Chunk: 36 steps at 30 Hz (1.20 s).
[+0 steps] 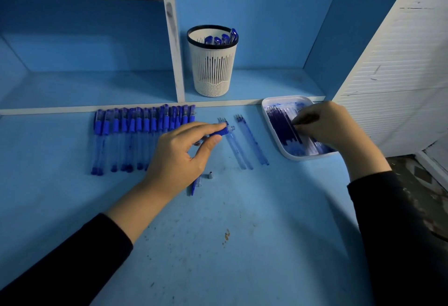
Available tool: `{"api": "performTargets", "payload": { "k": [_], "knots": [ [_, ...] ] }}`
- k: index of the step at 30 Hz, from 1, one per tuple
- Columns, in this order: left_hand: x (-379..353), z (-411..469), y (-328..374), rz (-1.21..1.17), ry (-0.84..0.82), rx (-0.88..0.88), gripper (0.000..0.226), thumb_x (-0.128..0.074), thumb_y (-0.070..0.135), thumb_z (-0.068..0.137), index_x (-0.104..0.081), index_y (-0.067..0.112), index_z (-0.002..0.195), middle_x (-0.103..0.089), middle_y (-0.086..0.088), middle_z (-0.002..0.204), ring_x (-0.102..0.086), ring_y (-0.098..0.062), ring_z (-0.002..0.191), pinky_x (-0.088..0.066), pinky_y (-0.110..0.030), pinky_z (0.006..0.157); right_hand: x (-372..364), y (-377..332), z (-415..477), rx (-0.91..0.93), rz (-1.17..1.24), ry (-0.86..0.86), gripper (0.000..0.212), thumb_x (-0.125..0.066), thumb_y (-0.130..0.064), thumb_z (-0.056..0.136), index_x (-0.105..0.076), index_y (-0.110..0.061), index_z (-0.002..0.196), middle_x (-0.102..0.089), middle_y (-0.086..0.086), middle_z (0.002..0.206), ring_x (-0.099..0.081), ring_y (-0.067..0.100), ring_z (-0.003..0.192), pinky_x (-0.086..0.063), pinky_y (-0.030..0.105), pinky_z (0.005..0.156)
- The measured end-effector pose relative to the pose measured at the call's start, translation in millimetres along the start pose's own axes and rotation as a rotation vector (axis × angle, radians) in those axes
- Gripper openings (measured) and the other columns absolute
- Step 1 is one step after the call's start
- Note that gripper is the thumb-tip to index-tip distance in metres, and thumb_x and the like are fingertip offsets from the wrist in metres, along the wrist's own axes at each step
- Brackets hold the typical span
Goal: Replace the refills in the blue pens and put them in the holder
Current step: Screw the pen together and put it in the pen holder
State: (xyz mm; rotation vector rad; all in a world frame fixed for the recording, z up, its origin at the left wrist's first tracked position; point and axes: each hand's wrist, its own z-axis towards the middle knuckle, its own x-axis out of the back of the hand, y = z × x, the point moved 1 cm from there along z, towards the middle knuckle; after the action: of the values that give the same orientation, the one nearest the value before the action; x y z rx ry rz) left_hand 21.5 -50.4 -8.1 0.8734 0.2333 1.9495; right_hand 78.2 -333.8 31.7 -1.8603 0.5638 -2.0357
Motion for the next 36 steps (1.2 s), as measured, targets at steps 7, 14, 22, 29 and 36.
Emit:
{"api": "performTargets", "payload": {
  "k": [7, 14, 22, 29, 36],
  "knots": [
    [1.2, -0.2, 1.3, 0.015, -0.007, 0.008, 0.024, -0.068, 0.011, 0.09, -0.071, 0.007, 0.113, -0.068, 0.007, 0.102, -0.065, -0.007, 0.087, -0.054, -0.018, 0.081, 0.9, -1.3, -2.2, 0.016, 0.003, -0.02, 0.016, -0.073, -0.007, 0.076, -0.076, -0.022, 0.082, -0.062, -0.018, 0.068, -0.054, -0.006, 0.066, -0.034, -0.002, 0.055],
    [1.0, 0.1, 1.0, 0.027, 0.0, 0.003, 0.024, -0.068, 0.01, 0.09, -0.071, 0.006, 0.113, -0.069, 0.004, 0.101, -0.065, -0.008, 0.086, -0.054, -0.017, 0.08, -4.5, -7.7, -4.4, -0.003, -0.081, 0.012, 0.022, -0.064, -0.002, 0.078, -0.077, -0.017, 0.088, -0.073, 0.004, 0.086, -0.065, 0.02, 0.082, -0.052, 0.028, 0.078],
    [1.7, 0.1, 3.7, 0.011, 0.03, -0.017, 0.022, -0.068, 0.01, 0.091, -0.07, 0.006, 0.113, -0.067, 0.007, 0.105, -0.065, -0.005, 0.091, -0.051, -0.013, 0.084, 3.4, -27.9, -17.4, -0.09, 0.725, 0.016, 0.017, -0.066, -0.002, 0.085, -0.075, -0.015, 0.09, -0.067, 0.012, 0.079, -0.055, 0.014, 0.066, -0.049, 0.019, 0.064],
    [3.1, 0.4, 3.3, 0.014, 0.084, -0.01, 0.021, -0.068, 0.008, 0.09, -0.072, 0.004, 0.11, -0.068, 0.005, 0.1, -0.064, -0.004, 0.085, -0.051, -0.013, 0.079, -33.7, -74.7, -37.4, -0.176, 1.481, 0.005, 0.012, -0.062, 0.008, 0.085, -0.064, -0.004, 0.084, -0.061, 0.005, 0.068, -0.055, 0.012, 0.062, -0.048, 0.018, 0.063],
    [2.1, 0.4, 3.1, 0.012, 0.106, 0.015, 0.019, -0.067, 0.009, 0.09, -0.073, 0.004, 0.108, -0.071, 0.002, 0.097, -0.064, -0.007, 0.081, -0.051, -0.014, 0.078, -36.2, -80.5, -44.8, -0.182, 1.525, 0.093, 0.013, -0.064, 0.007, 0.085, -0.063, -0.006, 0.083, -0.063, 0.007, 0.078, -0.054, 0.014, 0.064, -0.049, 0.02, 0.07]
  ]
}}
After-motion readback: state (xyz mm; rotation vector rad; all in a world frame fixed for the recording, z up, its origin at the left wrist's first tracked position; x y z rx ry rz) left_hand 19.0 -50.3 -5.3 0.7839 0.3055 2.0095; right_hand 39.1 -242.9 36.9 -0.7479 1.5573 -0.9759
